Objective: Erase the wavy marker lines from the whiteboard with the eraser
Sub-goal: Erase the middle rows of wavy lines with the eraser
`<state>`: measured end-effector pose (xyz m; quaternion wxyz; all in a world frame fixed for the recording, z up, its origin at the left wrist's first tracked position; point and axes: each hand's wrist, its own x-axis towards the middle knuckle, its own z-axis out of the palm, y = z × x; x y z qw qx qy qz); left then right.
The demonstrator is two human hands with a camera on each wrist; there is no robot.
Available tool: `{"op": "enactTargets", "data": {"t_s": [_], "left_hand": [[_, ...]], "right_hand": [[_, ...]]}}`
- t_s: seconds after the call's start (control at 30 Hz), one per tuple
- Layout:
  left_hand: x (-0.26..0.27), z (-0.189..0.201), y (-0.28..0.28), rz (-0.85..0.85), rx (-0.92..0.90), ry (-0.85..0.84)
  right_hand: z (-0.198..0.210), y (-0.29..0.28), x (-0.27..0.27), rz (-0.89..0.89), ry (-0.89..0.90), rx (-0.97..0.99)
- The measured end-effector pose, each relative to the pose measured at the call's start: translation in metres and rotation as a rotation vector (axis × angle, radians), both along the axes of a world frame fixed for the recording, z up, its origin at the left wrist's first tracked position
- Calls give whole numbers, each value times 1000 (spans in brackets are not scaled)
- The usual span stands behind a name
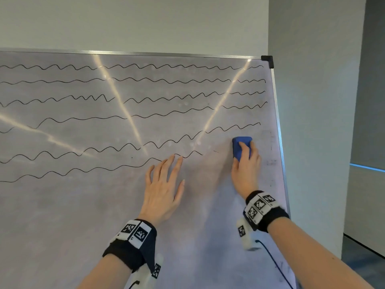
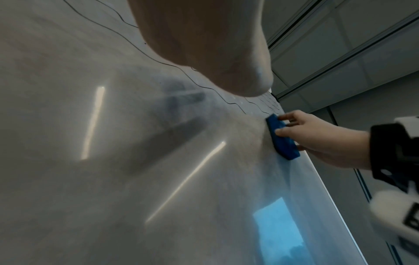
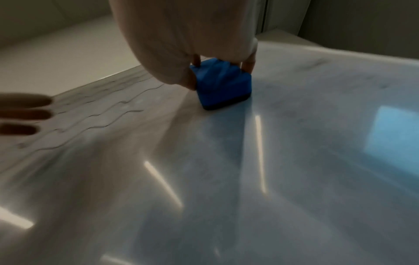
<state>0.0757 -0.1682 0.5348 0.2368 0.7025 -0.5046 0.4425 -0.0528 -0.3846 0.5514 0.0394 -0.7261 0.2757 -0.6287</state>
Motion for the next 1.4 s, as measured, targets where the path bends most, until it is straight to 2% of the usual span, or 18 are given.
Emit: {"op": "enactTargets", "data": {"t_s": [0.07, 0.17, 0.23, 0.27, 0.33, 0.4, 0.43, 0.5, 0.6, 0.7, 0.8, 0.87, 0.93, 1.03, 1.13, 1.2, 1.3, 1.4], "left_hand": [[3, -1, 3, -10, -1, 1], [5, 0, 5, -27, -17, 1], [11, 2, 10, -32, -27, -6], [15, 3, 14, -28, -30, -13], [22, 3, 21, -16, -22, -20], [28, 2, 27, -14, -15, -18], [29, 1, 29, -19, -14, -17], [30, 2, 29, -35, -10, -16], [32, 5, 31, -55, -17, -15], [38, 7, 38, -56, -21, -12], [46, 5, 48, -49, -8, -12], [49, 4, 52, -44, 3, -13], [51, 6, 53, -48, 10, -11], [53, 12, 55, -56, 12, -12], [54, 18, 61, -54, -1, -22], [57, 21, 65, -47, -9, -42], [62, 22, 71, -38, -9, -59], [64, 23, 72, -40, -13, -67]], "right_hand": [[-3, 26, 21, -24, -2, -58], [-31, 59, 46, 57, 173, -279], [-40, 53, 38, 81, 265, -361], [-39, 45, 30, 70, 251, -343], [-30, 34, 16, 24, 104, -161], [-19, 35, 19, -33, -46, 46], [-15, 43, 27, -49, -78, 83], [-14, 70, 52, -30, -61, 6], [-30, 104, 79, 61, 118, -216], [-36, 88, 63, 81, 213, -351], [-34, 70, 44, 15, 29, -101], [-29, 79, 53, -32, -82, 58], [-23, 104, 75, -38, -72, 19], [-27, 136, 102, 38, 92, -178], [-29, 127, 91, 84, 187, -279], [-28, 108, 72, 37, 131, -203], [-20, 93, 61, -63, -79, 42], [-17, 123, 89, -62, -82, 31]]}}
